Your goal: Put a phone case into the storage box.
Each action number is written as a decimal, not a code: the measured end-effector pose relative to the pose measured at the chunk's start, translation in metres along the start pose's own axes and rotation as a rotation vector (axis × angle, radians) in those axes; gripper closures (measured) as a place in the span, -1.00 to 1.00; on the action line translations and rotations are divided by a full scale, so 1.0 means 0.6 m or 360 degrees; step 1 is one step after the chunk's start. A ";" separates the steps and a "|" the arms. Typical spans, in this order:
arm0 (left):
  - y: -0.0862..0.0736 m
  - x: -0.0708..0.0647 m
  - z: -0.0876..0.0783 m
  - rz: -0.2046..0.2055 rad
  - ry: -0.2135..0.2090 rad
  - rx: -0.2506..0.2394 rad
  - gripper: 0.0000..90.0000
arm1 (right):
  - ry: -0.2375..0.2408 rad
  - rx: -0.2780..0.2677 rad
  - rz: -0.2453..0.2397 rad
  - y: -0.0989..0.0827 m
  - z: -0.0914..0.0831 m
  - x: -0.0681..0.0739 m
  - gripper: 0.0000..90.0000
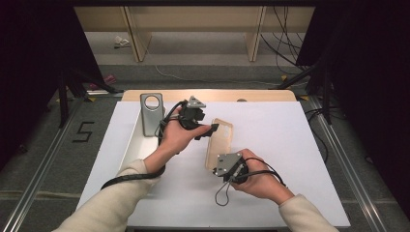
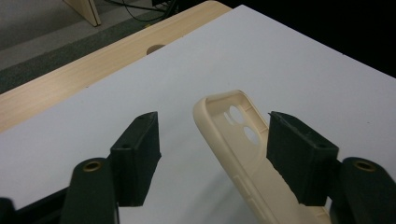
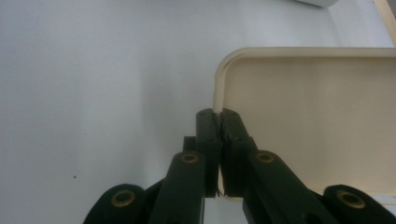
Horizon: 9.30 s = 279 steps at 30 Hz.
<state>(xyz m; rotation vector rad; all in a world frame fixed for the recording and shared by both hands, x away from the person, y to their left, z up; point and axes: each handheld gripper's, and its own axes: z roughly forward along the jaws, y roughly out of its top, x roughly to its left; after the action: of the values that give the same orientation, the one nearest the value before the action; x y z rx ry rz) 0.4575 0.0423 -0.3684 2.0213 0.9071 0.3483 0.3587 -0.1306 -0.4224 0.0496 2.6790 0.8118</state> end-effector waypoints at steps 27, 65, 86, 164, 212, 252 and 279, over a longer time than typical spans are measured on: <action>-0.002 0.002 0.025 -0.0169 -0.0035 0.0094 0.60 | 0.0016 0.0049 -0.0049 0.005 0.005 0.005 0.96; 0.002 0.005 -0.026 0.0048 0.0087 -0.0212 0.83 | -0.0130 -0.0278 0.0569 -0.037 -0.005 -0.031 -0.25; -0.008 0.039 -0.079 0.0002 0.0125 -0.0329 0.82 | -0.0224 -0.0425 0.0781 -0.072 -0.030 -0.046 -0.46; -0.010 0.160 -0.217 -0.0114 0.0210 -0.0548 0.82 | -0.0428 -0.0515 0.1017 -0.152 -0.091 -0.048 -0.47; -0.035 0.252 -0.238 -0.0179 0.0299 -0.0605 0.82 | -0.0454 -0.0521 0.1049 -0.165 -0.100 -0.046 -0.47; -0.045 0.285 -0.228 -0.0159 0.0351 -0.0587 0.82 | -0.0445 -0.0521 0.1053 -0.166 -0.099 -0.046 -0.47; -0.073 0.307 -0.200 -0.0185 0.0320 -0.0573 0.82 | -0.0445 -0.0519 0.1052 -0.166 -0.099 -0.045 -0.47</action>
<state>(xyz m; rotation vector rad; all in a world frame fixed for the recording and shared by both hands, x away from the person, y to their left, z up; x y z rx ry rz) 0.4995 0.2617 -0.3502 1.6173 1.0004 0.6121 0.3711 -0.2490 -0.4220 0.9291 2.2310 1.3054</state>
